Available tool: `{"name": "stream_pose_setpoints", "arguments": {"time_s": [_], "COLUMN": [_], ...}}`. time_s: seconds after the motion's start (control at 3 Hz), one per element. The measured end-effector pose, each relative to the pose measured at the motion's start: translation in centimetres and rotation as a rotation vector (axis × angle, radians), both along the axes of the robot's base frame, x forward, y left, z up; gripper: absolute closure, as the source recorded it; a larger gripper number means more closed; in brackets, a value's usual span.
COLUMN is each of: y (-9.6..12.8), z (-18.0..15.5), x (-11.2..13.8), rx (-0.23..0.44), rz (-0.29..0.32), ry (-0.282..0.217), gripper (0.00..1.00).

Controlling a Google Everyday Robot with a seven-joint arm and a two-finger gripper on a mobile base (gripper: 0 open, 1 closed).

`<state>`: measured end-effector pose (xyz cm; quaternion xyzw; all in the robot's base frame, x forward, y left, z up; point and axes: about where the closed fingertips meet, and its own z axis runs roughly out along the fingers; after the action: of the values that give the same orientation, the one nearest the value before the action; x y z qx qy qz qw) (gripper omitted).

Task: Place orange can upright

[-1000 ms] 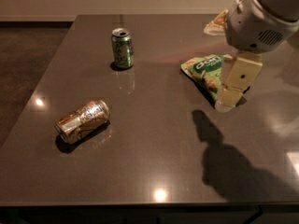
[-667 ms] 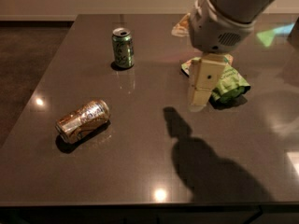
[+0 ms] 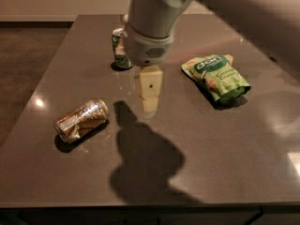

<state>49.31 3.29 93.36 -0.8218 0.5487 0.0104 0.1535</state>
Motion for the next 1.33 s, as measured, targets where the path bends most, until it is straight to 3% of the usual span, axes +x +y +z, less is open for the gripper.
{"name": "stream_pose_setpoints", "arguments": {"time_s": [0.67,1.33], "y": [5.2,8.1], "z": [-4.1,-7.4], "x": [-0.1,-1.6], "rx": [-0.081,-0.146], "rz": [0.151,0.252], "ry": [0.058,0.091], "gripper": [0.00,0.00]}}
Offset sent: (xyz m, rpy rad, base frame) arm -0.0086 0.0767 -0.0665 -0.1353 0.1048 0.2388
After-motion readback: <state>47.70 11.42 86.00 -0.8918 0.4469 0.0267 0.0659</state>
